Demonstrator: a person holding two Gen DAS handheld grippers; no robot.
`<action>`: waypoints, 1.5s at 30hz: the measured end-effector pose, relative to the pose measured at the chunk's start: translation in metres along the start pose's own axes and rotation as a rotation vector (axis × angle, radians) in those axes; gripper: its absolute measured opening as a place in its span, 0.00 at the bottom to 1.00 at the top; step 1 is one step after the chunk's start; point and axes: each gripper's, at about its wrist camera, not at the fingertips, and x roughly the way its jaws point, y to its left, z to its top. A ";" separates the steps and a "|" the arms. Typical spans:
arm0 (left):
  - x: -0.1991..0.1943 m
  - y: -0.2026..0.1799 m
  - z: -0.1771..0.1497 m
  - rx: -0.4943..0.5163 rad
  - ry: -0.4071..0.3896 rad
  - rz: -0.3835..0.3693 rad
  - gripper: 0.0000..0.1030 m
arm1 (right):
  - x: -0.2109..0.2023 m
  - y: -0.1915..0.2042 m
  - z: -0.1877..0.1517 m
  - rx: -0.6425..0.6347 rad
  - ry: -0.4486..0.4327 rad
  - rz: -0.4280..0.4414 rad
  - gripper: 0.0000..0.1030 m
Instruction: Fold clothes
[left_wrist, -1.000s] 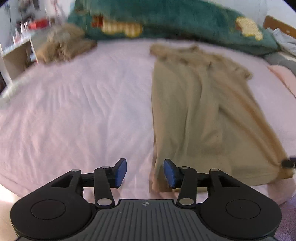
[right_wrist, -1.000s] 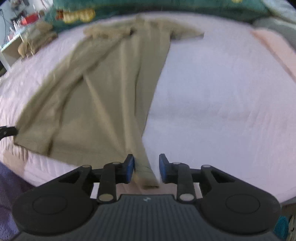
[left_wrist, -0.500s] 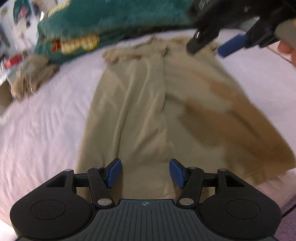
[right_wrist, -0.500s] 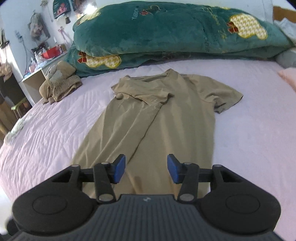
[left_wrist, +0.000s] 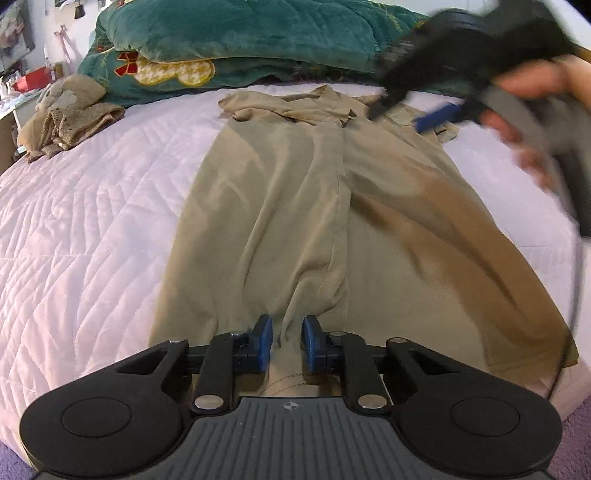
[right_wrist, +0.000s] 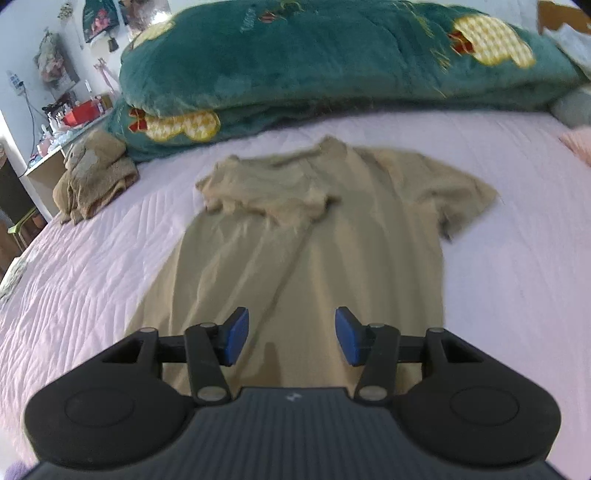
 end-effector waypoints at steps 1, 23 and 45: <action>0.000 0.000 0.000 0.008 -0.002 -0.003 0.19 | 0.009 0.001 0.009 -0.003 -0.002 0.000 0.51; 0.001 0.025 -0.002 -0.048 -0.012 -0.098 0.13 | 0.142 -0.002 0.063 0.084 -0.080 -0.056 0.05; -0.034 0.155 -0.017 -0.396 -0.089 0.108 0.11 | 0.117 0.177 0.117 -0.221 -0.208 0.057 0.04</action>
